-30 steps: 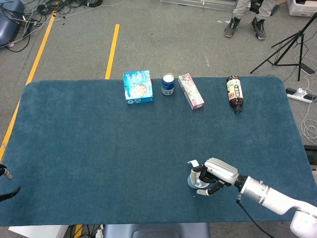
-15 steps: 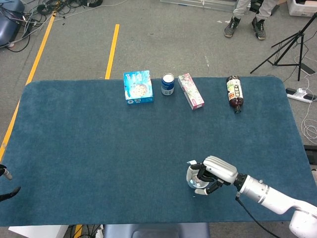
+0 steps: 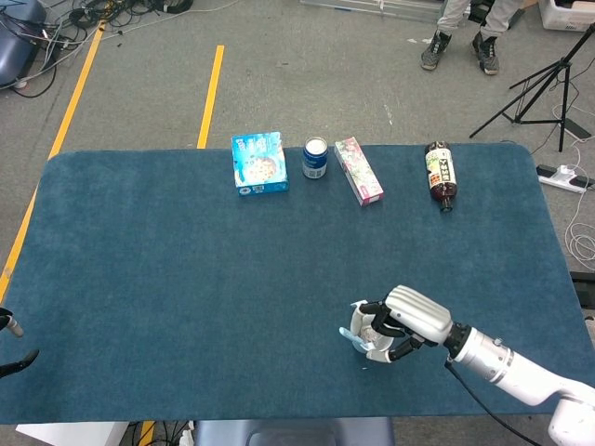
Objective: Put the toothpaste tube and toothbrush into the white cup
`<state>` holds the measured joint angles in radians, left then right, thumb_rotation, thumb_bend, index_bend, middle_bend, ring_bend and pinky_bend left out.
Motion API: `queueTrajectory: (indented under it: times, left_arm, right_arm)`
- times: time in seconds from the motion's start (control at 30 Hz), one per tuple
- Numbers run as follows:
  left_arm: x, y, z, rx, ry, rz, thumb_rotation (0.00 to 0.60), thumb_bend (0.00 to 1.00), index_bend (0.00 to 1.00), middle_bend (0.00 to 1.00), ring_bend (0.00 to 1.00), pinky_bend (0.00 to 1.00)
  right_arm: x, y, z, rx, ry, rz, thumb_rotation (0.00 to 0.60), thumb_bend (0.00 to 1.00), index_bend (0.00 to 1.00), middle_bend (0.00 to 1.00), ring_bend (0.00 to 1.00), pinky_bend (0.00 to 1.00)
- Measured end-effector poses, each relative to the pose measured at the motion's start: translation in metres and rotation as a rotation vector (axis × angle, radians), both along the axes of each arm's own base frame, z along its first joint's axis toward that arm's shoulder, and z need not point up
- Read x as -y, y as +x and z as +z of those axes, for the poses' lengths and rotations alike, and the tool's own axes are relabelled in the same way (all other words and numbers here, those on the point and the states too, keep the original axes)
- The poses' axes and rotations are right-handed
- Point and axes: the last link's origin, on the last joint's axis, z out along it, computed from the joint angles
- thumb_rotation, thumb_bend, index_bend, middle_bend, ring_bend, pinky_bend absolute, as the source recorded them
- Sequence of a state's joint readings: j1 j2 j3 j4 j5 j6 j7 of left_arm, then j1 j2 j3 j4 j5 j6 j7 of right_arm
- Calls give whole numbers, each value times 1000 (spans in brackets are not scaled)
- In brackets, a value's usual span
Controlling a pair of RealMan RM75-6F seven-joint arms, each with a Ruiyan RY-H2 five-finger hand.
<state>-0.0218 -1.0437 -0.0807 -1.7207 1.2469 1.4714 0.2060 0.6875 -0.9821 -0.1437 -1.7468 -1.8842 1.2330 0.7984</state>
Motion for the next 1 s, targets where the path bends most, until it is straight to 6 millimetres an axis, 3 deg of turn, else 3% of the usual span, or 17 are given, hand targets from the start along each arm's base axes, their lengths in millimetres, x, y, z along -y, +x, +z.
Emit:
queueTrajectory:
  times: [0.4, 0.83, 1.0]
  left_arm:
    - [0, -1, -2, -9, -6, 7, 600, 105, 539, 331, 359, 409]
    - [0, 0, -1, -5, -2, 3, 600, 105, 540, 331, 359, 409]
    - [1, 3, -2, -8, -5, -10, 600, 106, 539, 331, 359, 409]
  right_arm:
    - [-11, -2, 19, -143, -249, 46, 600, 135, 493, 1000, 1000, 1000]
    - [-20, -15, 34, -171, -370, 37, 600, 133, 493, 1000, 1000, 1000]
    - [-23, -26, 40, -271, -510, 42, 600, 120, 487, 895, 940, 996]
